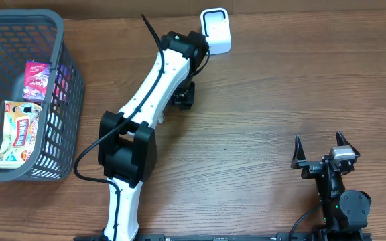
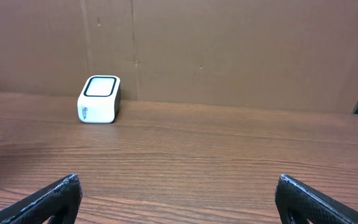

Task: Scan the item barcode
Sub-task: 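Lower the orange package onto the table in front of the scanner and release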

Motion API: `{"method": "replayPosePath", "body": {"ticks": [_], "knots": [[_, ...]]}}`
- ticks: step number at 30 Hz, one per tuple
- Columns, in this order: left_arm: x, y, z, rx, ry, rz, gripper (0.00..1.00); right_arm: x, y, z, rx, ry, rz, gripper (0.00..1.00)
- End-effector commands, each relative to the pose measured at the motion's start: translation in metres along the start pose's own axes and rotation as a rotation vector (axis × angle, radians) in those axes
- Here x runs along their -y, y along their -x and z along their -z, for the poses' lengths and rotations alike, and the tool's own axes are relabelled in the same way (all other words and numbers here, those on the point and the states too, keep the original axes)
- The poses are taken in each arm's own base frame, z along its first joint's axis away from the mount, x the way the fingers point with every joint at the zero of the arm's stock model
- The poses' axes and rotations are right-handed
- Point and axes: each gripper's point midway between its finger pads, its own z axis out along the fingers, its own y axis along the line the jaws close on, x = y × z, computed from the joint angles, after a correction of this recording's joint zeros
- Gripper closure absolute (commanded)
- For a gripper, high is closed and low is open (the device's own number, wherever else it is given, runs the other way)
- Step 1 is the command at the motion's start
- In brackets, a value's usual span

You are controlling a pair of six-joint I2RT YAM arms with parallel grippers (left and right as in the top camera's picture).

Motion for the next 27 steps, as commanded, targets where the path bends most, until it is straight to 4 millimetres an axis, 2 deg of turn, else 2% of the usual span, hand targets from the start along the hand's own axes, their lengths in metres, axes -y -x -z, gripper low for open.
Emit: {"method": "replayPosePath", "body": {"ticks": [1, 4, 7, 9, 10, 14, 17, 21, 27], "knots": [[-0.003, 0.012, 0.028, 0.067, -0.039, 0.041, 0.44, -0.001, -0.001, 0.0, 0.006, 0.002, 0.001, 0.0], [-0.019, 0.018, 0.045, 0.1, -0.025, 0.067, 0.43, -0.001, -0.001, 0.0, 0.006, 0.002, 0.001, 0.0], [-0.036, 0.021, 0.058, 0.11, -0.031, 0.119, 0.16, -0.001, -0.001, 0.0, 0.006, 0.002, 0.001, 0.0], [-0.048, 0.023, 0.059, 0.107, -0.035, 0.158, 0.03, -0.001, -0.001, 0.0, 0.006, 0.002, 0.001, 0.0], [-0.054, 0.024, 0.058, 0.1, -0.043, 0.18, 0.0, -0.001, -0.001, 0.0, 0.006, 0.002, 0.001, 0.0], [-0.066, 0.019, 0.039, 0.007, -0.098, 0.322, 0.0, -0.001, -0.001, 0.0, 0.006, 0.002, 0.001, 0.0], [-0.071, 0.016, 0.016, -0.059, -0.115, 0.415, 0.0, -0.001, -0.001, 0.0, 0.006, 0.002, 0.001, 0.0], [-0.05, 0.019, -0.015, -0.117, -0.225, 0.443, 0.0, -0.001, -0.001, 0.0, 0.006, 0.002, 0.001, 0.0], [-0.022, 0.023, -0.043, -0.138, -0.336, 0.442, 0.0, -0.001, -0.001, 0.0, 0.006, 0.002, 0.001, 0.0]]}}
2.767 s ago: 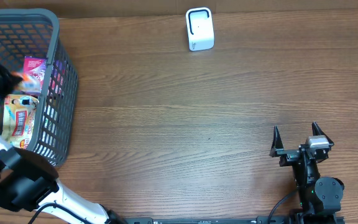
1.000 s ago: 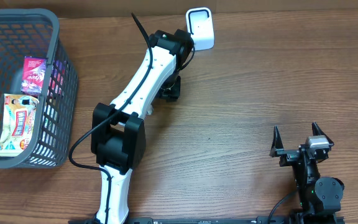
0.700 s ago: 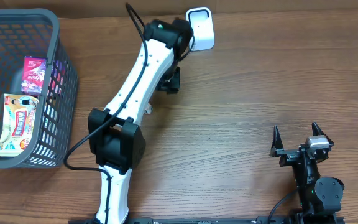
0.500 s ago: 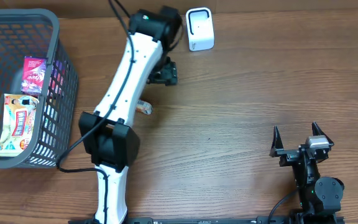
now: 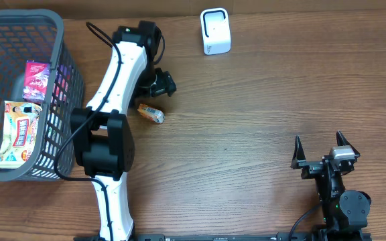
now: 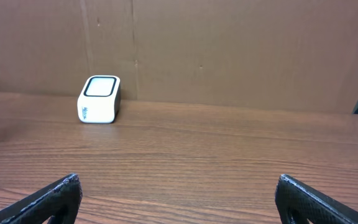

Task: Scan the item barcode
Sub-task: 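Lower the orange package onto the table in front of the scanner and release, then move the left gripper back into the basket toward a white tube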

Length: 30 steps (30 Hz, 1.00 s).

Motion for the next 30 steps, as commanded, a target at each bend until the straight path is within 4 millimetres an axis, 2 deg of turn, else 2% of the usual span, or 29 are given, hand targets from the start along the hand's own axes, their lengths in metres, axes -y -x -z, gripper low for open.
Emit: {"method": "replayPosePath", "body": {"ticks": [1, 5, 13, 16, 20, 22, 26, 29, 30], "knots": [[0.015, -0.014, -0.011, -0.067, -0.082, 0.019, 0.0, -0.001, -0.001, 0.0, 0.007, 0.002, 0.001, 0.0], [0.018, -0.018, -0.021, -0.085, -0.099, 0.018, 0.02, -0.001, -0.001, 0.0, 0.007, 0.002, 0.001, 0.0], [-0.002, -0.019, -0.03, -0.072, 0.006, 0.108, 0.02, -0.001, -0.001, 0.0, 0.007, 0.002, 0.001, 0.0], [-0.008, -0.014, -0.033, -0.039, 0.042, 0.157, 0.02, -0.001, -0.001, 0.0, 0.007, 0.002, 0.001, 0.0], [-0.001, -0.003, -0.038, 0.003, 0.01, 0.157, 0.05, -0.001, -0.001, 0.0, 0.007, 0.002, 0.001, 0.0], [0.002, 0.002, -0.038, 0.023, -0.006, 0.157, 0.13, -0.001, -0.001, 0.0, 0.007, 0.002, 0.001, 0.0], [0.005, 0.005, -0.038, 0.034, -0.02, 0.158, 0.47, -0.001, -0.001, 0.0, 0.007, 0.002, 0.001, 0.0], [0.005, 0.005, -0.038, 0.034, -0.02, 0.157, 0.6, -0.001, -0.001, 0.0, 0.007, 0.002, 0.001, 0.0], [0.005, 0.004, -0.038, 0.033, -0.019, 0.156, 0.69, -0.001, -0.001, 0.0, 0.007, 0.002, 0.001, 0.0]]}}
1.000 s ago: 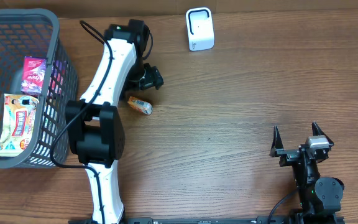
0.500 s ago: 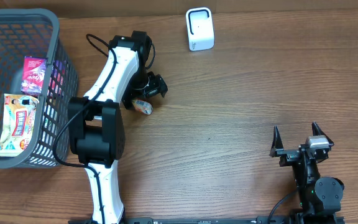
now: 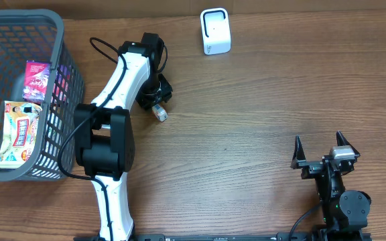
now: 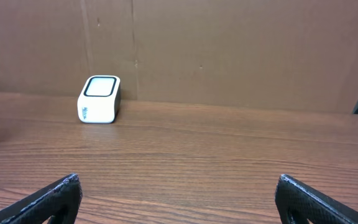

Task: Scan the item barcode
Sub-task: 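Move the left gripper back into the basket toward a white tube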

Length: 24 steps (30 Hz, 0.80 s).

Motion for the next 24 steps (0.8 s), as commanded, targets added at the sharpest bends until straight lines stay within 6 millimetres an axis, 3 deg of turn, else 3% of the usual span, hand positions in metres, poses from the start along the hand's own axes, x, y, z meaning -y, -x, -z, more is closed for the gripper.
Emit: {"method": "replayPosePath", "body": {"ticks": [1, 5, 9, 16, 20, 24], "knots": [[-0.001, -0.002, 0.0, 0.006, 0.014, -0.002, 0.73, -0.001, -0.001, 0.0, 0.007, 0.002, 0.001, 0.0], [0.003, -0.008, -0.004, 0.001, 0.01, -0.016, 0.96, -0.001, -0.001, 0.0, 0.007, 0.002, 0.001, 0.0], [0.027, -0.023, -0.015, -0.026, -0.073, -0.075, 0.96, -0.001, -0.001, 0.0, 0.007, 0.002, 0.001, 0.0], [0.112, -0.064, 0.003, -0.055, -0.382, -0.455, 0.96, -0.001, -0.001, 0.0, 0.007, 0.002, 0.001, 0.0], [0.133, -0.078, 0.015, -0.008, -0.391, -0.563, 0.96, -0.001, -0.001, 0.0, 0.007, 0.002, 0.001, 0.0], [0.132, -0.079, 0.018, 0.046, -0.317, -0.587, 0.96, -0.001, -0.001, 0.0, 0.007, 0.002, 0.001, 0.0]]}}
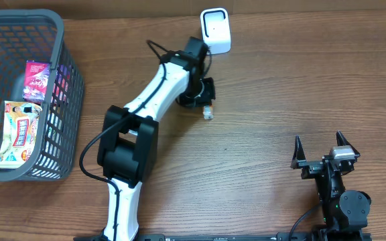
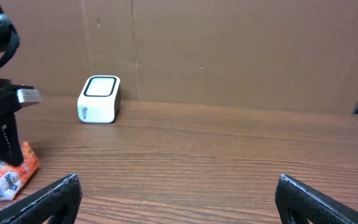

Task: Scan the item barcode
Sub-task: 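Move the left gripper back into the basket toward a white tube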

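A small orange and white packet [image 1: 208, 112] hangs just off or on the table, a little in front of the white barcode scanner [image 1: 216, 30]. My left gripper [image 1: 205, 100] reaches down onto the packet's upper end and is shut on it. In the right wrist view the packet [image 2: 8, 177] shows at the far left under the black left gripper [image 2: 8, 149], with the scanner [image 2: 99, 99] behind it. My right gripper [image 1: 319, 142] rests at the front right, open and holding nothing [image 2: 178, 186].
A grey basket [image 1: 66, 47] with a few more packets stands at the left edge. A brown cardboard wall [image 2: 229, 50] closes off the back of the table. The left arm [image 1: 146, 114] stretches diagonally across the middle.
My left gripper has moved to the right with the packet, from left of centre to just in front of the scanner. The packet now shows in the right wrist view. The right arm is unchanged.
First my left gripper was near the scanner with no packet visible. Then it was further left and the packet lay loose on the table beside it. Then it stood on the packet. Now it holds the packet in front of the scanner.
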Motion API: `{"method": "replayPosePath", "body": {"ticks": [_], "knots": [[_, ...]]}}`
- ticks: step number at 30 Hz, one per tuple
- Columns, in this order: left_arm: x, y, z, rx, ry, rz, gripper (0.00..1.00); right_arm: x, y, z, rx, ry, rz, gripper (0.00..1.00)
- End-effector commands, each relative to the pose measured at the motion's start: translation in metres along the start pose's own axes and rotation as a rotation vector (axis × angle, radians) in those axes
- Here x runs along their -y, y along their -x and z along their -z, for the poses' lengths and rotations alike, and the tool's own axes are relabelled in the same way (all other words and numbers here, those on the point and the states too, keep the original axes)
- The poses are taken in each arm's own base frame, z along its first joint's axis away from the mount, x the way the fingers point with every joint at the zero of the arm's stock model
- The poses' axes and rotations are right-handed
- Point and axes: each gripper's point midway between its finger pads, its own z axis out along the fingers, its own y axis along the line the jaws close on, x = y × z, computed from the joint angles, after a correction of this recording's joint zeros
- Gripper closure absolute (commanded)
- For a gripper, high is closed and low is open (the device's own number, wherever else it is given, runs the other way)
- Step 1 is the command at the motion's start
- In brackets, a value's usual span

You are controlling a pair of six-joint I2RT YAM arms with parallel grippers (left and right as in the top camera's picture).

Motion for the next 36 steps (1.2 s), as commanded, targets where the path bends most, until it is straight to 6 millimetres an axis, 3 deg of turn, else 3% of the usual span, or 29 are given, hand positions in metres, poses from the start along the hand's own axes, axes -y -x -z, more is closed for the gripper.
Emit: {"method": "replayPosePath", "body": {"ticks": [1, 4, 6, 8, 10, 11, 17, 22, 24, 27, 29, 31, 32, 36], "knots": [[0.005, 0.01, 0.016, 0.048, 0.038, -0.07, 0.96, -0.001, -0.001, 0.0, 0.006, 0.002, 0.001, 0.0], [0.01, 0.01, 0.03, 0.039, 0.04, -0.094, 0.95, -0.001, -0.001, 0.0, 0.006, 0.002, 0.001, 0.0], [0.015, 0.014, 0.045, 0.048, 0.037, -0.117, 0.73, -0.001, -0.001, 0.0, 0.006, 0.002, 0.001, 0.0], [0.023, 0.018, 0.064, 0.064, 0.03, -0.14, 0.57, -0.001, -0.001, 0.0, 0.006, 0.002, 0.001, 0.0], [0.031, 0.023, 0.082, 0.086, 0.019, -0.148, 0.13, -0.001, -0.001, 0.0, 0.006, 0.002, 0.001, 0.0], [0.035, 0.024, 0.093, 0.099, 0.014, -0.152, 0.06, -0.001, -0.001, 0.0, 0.006, 0.002, 0.001, 0.0], [0.047, 0.036, 0.16, 0.193, -0.012, -0.183, 0.0, -0.001, -0.001, 0.0, 0.006, 0.002, 0.001, 0.0], [0.031, 0.045, 0.238, 0.32, -0.039, -0.134, 0.0, -0.001, -0.001, 0.0, 0.006, 0.002, 0.001, 0.0], [0.014, 0.047, 0.272, 0.384, -0.045, -0.097, 0.01, -0.001, -0.001, 0.0, 0.006, 0.002, 0.001, 0.0], [-0.017, 0.052, 0.32, 0.494, -0.061, -0.055, 0.18, -0.001, -0.001, 0.0, 0.006, 0.002, 0.001, 0.0], [-0.034, 0.053, 0.352, 0.565, -0.112, -0.034, 0.17, -0.001, -0.001, 0.0, 0.006, 0.002, 0.001, 0.0], [-0.055, 0.049, 0.382, 0.628, -0.146, 0.016, 0.08, -0.001, -0.001, 0.0, 0.006, 0.002, 0.001, 0.0], [-0.068, 0.048, 0.394, 0.658, -0.143, 0.042, 0.03, -0.001, -0.001, 0.0, 0.006, 0.002, 0.001, 0.0], [-0.13, 0.035, 0.442, 0.782, -0.07, 0.139, 0.0, -0.001, -0.001, 0.0, 0.006, 0.002, 0.001, 0.0]]}}
